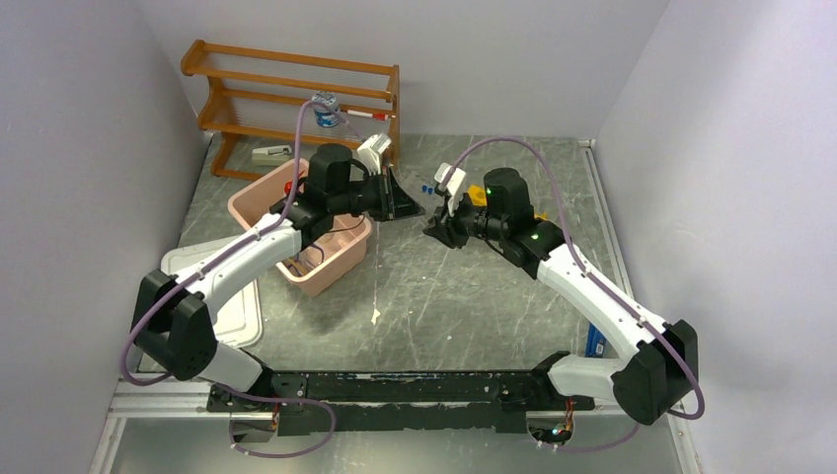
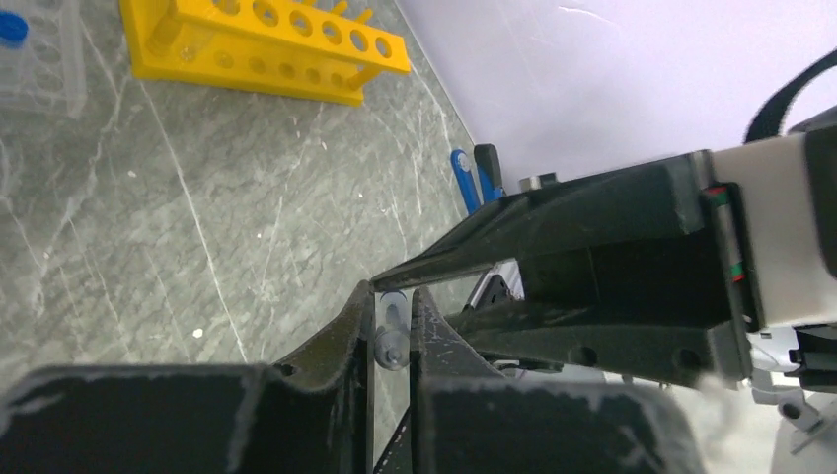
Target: Organize the chemistry lab equipment
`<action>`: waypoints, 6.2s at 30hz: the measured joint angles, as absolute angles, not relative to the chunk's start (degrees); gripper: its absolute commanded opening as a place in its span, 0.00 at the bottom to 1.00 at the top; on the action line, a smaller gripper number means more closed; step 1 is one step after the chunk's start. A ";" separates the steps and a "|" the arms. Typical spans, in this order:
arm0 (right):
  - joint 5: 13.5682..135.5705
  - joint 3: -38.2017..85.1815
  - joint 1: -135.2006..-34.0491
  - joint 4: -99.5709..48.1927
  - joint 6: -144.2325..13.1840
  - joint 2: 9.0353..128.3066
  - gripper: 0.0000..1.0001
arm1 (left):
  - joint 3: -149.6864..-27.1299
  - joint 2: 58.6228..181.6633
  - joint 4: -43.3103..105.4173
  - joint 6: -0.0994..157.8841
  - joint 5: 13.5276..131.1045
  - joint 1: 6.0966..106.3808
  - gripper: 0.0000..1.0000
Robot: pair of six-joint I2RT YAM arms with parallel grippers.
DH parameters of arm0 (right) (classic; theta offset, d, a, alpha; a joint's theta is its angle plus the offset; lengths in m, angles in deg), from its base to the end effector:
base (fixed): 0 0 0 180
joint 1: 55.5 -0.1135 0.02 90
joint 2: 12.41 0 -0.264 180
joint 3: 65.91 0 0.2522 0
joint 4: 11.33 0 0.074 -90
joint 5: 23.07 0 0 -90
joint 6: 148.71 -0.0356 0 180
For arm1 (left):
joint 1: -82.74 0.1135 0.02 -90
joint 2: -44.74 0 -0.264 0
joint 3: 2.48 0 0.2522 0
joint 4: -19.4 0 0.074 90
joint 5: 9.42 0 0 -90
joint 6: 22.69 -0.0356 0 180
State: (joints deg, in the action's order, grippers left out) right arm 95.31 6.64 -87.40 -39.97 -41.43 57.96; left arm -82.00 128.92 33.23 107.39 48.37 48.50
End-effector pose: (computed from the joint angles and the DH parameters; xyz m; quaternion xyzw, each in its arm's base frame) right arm 0.2267 0.1611 0.3248 -0.4603 0.6958 0.2717 0.4798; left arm 0.2732 -0.2089 0.3226 0.1222 0.7869 -0.5185 0.3114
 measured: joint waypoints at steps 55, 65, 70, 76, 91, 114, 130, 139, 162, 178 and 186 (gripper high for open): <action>91.11 -0.90 -81.04 30.98 -154.15 64.25 0.23 | -78.00 118.25 -2.94 123.95 67.04 48.46 0.05; 92.91 1.22 -80.75 27.96 -151.39 65.46 0.08 | -77.67 117.55 -2.37 121.70 68.00 48.52 0.48; 94.00 3.23 -79.11 21.54 -143.72 64.87 0.06 | -77.47 116.09 3.99 119.43 70.69 48.52 0.77; 94.63 11.25 -76.49 1.25 -119.53 64.10 0.06 | -77.45 111.91 16.47 113.31 76.65 48.52 0.82; 76.08 21.13 -77.87 -40.67 -60.56 71.38 0.03 | -77.45 109.44 34.06 85.86 71.15 42.64 0.66; 64.75 19.43 -84.36 -31.64 -49.56 89.00 0.01 | -75.42 107.96 37.54 77.38 75.04 41.96 0.69; 64.08 19.43 -83.57 -26.74 -49.63 92.54 0.01 | -74.56 107.98 34.55 80.57 74.99 41.96 0.69; 64.58 19.43 -82.98 -24.71 -49.58 92.60 0.01 | -74.56 108.79 33.65 81.68 74.99 41.96 0.69; 69.61 20.63 -81.06 -26.79 -49.17 93.56 0.01 | -74.54 110.34 31.62 83.89 74.75 41.96 0.68; 71.62 24.45 -80.93 -36.21 -48.75 93.52 0.01 | -74.54 111.48 30.87 84.11 74.45 41.96 0.68; 71.57 27.86 -80.93 -38.81 -48.75 96.56 0.05 | -74.54 111.48 30.85 84.07 74.34 41.96 0.68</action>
State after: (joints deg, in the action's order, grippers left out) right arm 71.57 27.86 -80.93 -38.81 -48.75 96.56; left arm -74.54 111.48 30.85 84.07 74.34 41.96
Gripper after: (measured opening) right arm 0.185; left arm 0.678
